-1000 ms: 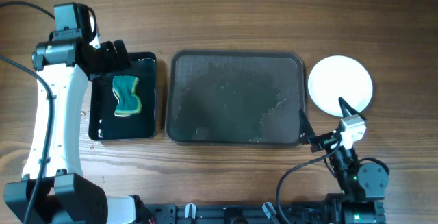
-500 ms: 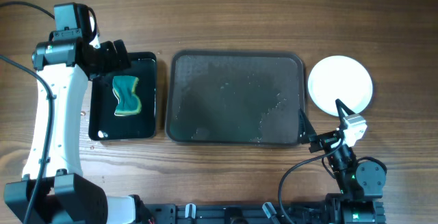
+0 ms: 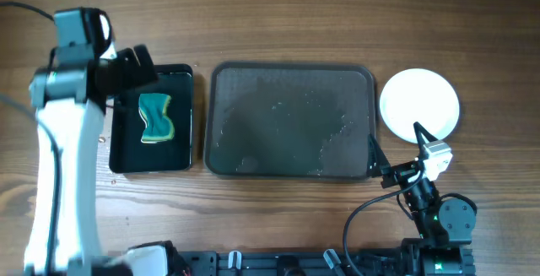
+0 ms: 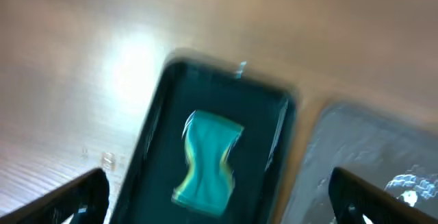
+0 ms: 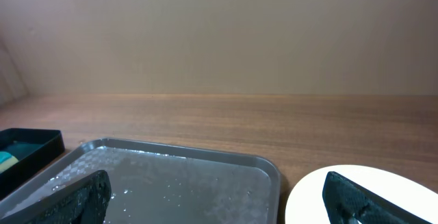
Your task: Clean dirty plates on tray and stack at the side
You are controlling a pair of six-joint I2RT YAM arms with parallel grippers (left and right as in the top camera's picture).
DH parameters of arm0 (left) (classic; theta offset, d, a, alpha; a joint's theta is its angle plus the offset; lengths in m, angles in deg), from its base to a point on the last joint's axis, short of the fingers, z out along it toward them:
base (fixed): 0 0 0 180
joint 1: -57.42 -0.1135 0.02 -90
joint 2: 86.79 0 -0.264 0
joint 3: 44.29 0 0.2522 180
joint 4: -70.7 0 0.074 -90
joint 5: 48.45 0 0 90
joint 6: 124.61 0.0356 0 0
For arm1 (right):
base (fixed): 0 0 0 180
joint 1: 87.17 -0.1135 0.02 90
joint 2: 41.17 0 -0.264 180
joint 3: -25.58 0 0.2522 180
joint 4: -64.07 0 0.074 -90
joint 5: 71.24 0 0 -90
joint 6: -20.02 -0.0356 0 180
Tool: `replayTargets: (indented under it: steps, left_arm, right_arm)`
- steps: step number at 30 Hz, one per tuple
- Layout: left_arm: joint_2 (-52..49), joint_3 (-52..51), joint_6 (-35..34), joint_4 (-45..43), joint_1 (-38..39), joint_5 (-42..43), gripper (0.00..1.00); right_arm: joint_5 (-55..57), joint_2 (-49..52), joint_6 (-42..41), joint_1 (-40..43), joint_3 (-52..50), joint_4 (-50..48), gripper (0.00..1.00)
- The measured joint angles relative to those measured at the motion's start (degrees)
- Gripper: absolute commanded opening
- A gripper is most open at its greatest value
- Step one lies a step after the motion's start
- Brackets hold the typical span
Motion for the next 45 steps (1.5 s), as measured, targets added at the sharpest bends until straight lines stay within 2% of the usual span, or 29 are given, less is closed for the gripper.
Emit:
replayTargets:
  steps: [4,7,9,10,15,22,28,32,45]
  left_arm:
    - [13.29,-5.79,-0.02,-10.67,2.21,0.92,1.00]
    - [24.17,-14.97,0.02,-18.88,2.69,2.32,1.00]
    - [31.06,-23.93,-0.02,-24.63,2.67,3.23,1.00]
    - [31.85,-24.94,-0.02,-24.87,2.67,3.41,1.00]
    - [49.00,-48.70,-0.02,-40.83,3.58,6.34,1.00]
    - [66.45,-70.55,-0.02,-55.65,6.80,6.73,1.00]
    - [74.69,-78.20,-0.02,-55.82,6.95,5.49,1.00]
    - [77.94,-78.82,-0.02,-47.87,6.95,4.72,1.00]
    - [78.34,-78.99,-0.02,-47.41,6.95,4.37,1.00]
  right_arm:
    - [0.00,0.00,-0.17,0.00,0.00,0.00,1.00]
    - [0.02,0.00,-0.17,0.00,0.00,0.00,1.00]
    - [0.02,0.02,-0.17,0.00,0.00,-0.04,1.00]
    - [0.04,0.00,-0.17,0.00,0.00,-0.02,1.00]
    - [0.04,0.02,-0.20,0.00,0.00,-0.07,1.00]
    - [0.20,0.00,-0.20,0.00,0.00,0.02,1.00]
    - [0.20,0.02,-0.20,0.00,0.00,-0.02,1.00]
    - [0.20,0.00,-0.17,0.00,0.00,0.00,1.00]
    - [0.20,0.00,-0.20,0.00,0.00,-0.02,1.00]
